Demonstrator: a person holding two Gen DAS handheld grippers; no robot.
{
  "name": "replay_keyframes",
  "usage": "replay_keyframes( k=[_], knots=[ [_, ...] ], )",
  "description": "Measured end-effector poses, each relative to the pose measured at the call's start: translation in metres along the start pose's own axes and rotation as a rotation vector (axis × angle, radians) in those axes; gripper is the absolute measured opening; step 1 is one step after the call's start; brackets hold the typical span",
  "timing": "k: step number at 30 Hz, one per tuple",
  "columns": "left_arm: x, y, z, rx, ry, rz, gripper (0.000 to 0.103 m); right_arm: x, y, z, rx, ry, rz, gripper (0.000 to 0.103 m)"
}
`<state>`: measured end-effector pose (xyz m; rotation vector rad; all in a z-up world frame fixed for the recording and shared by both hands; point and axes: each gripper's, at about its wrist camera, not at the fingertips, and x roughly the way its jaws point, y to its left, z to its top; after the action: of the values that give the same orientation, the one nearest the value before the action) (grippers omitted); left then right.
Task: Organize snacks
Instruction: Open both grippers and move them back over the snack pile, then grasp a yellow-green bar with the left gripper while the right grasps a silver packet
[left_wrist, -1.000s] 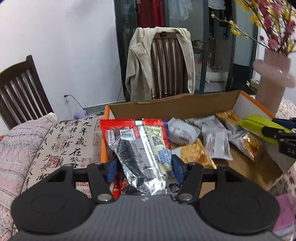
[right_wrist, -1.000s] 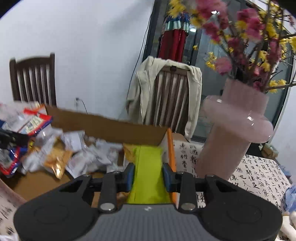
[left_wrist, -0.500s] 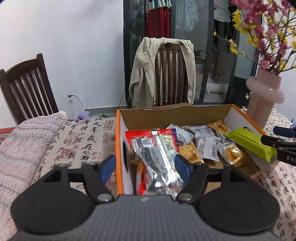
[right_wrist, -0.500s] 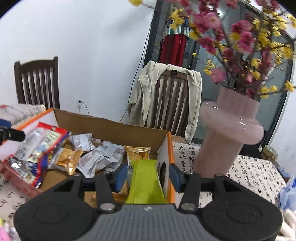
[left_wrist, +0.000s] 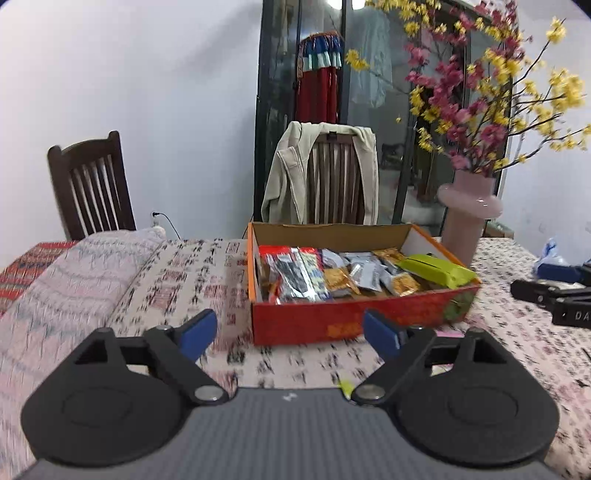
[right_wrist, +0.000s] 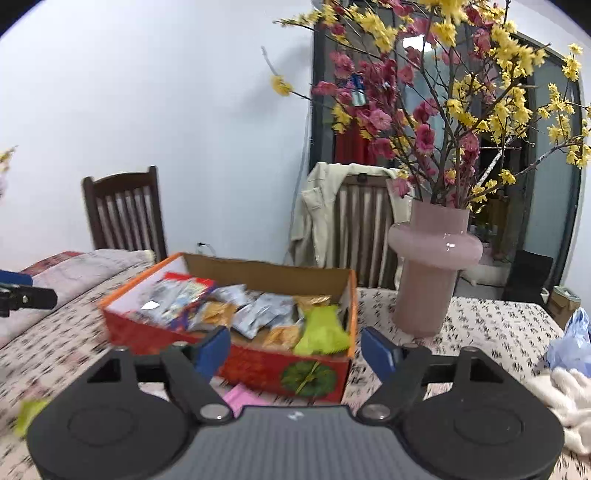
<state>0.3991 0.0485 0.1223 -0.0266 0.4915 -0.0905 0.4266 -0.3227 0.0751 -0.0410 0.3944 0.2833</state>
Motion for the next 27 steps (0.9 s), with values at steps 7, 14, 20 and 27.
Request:
replay_keyframes(
  k=[7,14,20,27],
  knots=[
    [-0.051,-0.006,-0.049,-0.06,0.031,-0.009,0.096,-0.056,0.014,-0.032,0.012,-0.001,0.07,0.086],
    [-0.084,-0.01,-0.097,-0.077,0.089,-0.03,0.098,-0.097,0.028,-0.087,0.016,0.05,0.119,0.087],
    [-0.097,-0.017,-0.127,-0.081,0.168,-0.034,0.098,-0.125,0.041,-0.128,0.012,0.13,0.158,0.088],
    [-0.1,-0.018,-0.13,-0.083,0.171,-0.017,0.098,-0.134,0.04,-0.135,0.003,0.145,0.151,0.089]
  ],
)
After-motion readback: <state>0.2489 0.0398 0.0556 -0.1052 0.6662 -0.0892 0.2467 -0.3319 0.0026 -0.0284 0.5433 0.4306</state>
